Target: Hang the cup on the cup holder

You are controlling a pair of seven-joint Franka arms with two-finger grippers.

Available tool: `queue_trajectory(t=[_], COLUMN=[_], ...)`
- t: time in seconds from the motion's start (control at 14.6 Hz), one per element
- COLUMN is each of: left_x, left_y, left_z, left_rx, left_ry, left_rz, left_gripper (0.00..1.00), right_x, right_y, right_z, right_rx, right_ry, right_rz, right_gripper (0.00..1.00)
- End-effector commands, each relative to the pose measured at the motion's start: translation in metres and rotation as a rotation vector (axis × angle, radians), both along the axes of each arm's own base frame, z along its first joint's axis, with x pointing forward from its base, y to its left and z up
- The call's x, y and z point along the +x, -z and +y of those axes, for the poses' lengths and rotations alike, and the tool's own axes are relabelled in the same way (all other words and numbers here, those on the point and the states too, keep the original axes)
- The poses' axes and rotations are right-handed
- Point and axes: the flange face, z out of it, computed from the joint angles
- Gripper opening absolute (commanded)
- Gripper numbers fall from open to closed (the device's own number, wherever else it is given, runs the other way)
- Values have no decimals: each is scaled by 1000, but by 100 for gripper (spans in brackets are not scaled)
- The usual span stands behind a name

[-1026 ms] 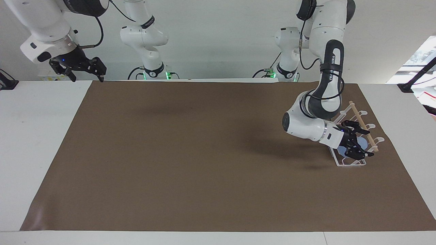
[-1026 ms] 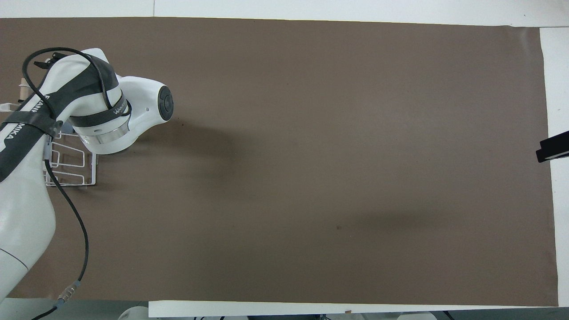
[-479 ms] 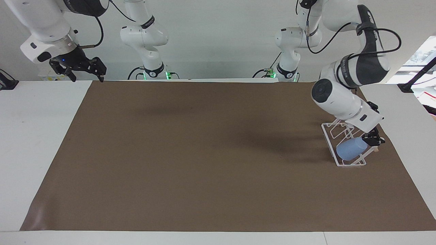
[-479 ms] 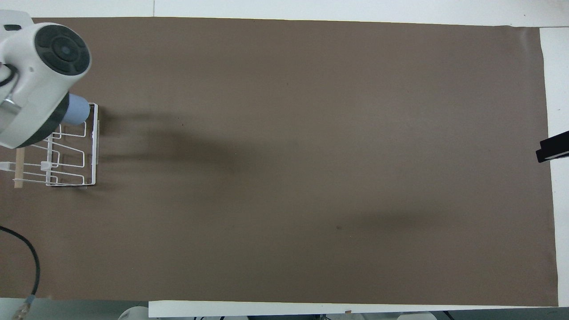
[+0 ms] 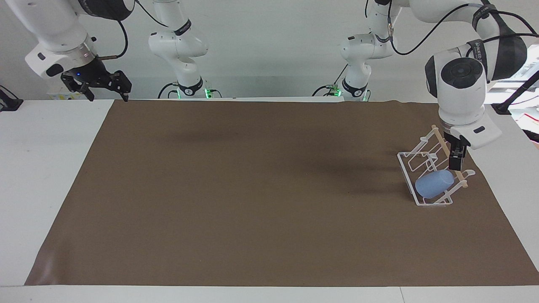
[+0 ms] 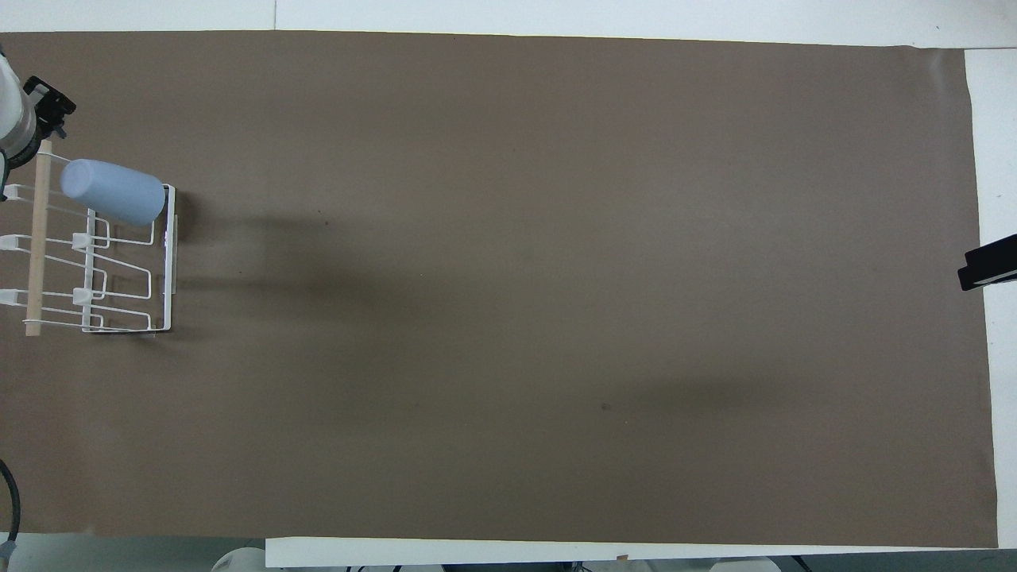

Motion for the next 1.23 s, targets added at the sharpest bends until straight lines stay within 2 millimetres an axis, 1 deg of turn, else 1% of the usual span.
queue_trajectory(t=[0.0,0.07,0.14,0.27,0.41,0.55,0.68,0.82,0.89,1.03,1.16], left_x=[-14,-20,-27,-37,-45,-53,-61,-71,-74,-77,-75], left_y=[-24,-32,-34,-34,-37,-40,-44,-53,-59,-68,-76], left_z=[-10,-9,-7,-9,-14,-20,-17,-19,-13,-20,-32], left_rx=[-161,-220,-247,-293,-296,-287,-286,-379,-400,-391,-366], left_ry=[94,142,197,329,438,615,779,886,893,920,1074], left_rz=[33,64,120,216,279,353,417,400,383,371,390], left_gripper=[100,100,100,100,100,100,100,100,100,100,100], right_x=[-2,-2,-2,-2,-2,-2,-2,-2,-2,-2,-2], right_y=[1,1,1,1,1,1,1,1,1,1,1], right_z=[0,0,0,0,-1,0,0,0,0,0,0], right_rx=[18,18,18,18,18,18,18,18,18,18,18], right_ry=[10,10,10,11,11,10,10,10,10,10,10], right_rz=[4,4,4,4,4,4,2,4,4,4,4], right_gripper=[100,100,100,100,100,100,100,100,100,100,100])
